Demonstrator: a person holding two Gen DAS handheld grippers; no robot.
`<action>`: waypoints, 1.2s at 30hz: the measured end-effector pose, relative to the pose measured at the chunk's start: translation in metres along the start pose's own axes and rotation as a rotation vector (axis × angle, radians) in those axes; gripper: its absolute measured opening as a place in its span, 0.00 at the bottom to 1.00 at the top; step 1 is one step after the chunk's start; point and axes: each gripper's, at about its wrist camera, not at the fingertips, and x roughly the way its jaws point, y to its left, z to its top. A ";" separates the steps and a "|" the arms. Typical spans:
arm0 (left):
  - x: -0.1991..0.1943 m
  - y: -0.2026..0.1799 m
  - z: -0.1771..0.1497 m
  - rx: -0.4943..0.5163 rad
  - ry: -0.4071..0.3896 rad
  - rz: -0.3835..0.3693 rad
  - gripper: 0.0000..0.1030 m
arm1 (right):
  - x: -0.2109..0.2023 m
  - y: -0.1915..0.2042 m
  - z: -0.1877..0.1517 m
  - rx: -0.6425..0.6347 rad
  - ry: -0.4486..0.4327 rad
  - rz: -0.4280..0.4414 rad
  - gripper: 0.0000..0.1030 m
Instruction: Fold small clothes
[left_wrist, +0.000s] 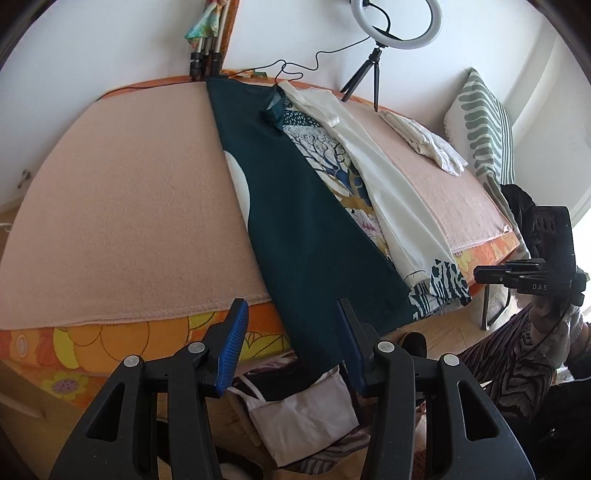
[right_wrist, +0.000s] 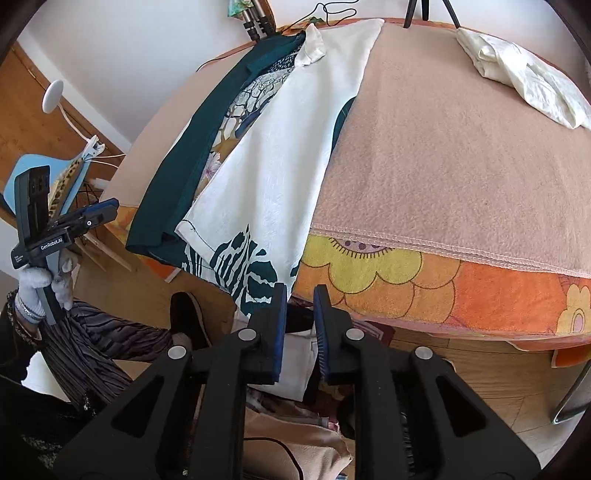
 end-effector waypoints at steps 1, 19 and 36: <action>0.000 0.001 -0.004 -0.020 0.012 -0.009 0.45 | 0.006 -0.001 0.000 0.019 0.024 0.031 0.15; 0.025 0.021 -0.023 -0.311 0.146 -0.262 0.45 | 0.049 -0.016 0.002 0.170 0.140 0.267 0.38; 0.018 0.009 -0.007 -0.289 0.087 -0.364 0.02 | 0.038 -0.006 0.014 0.237 0.082 0.399 0.05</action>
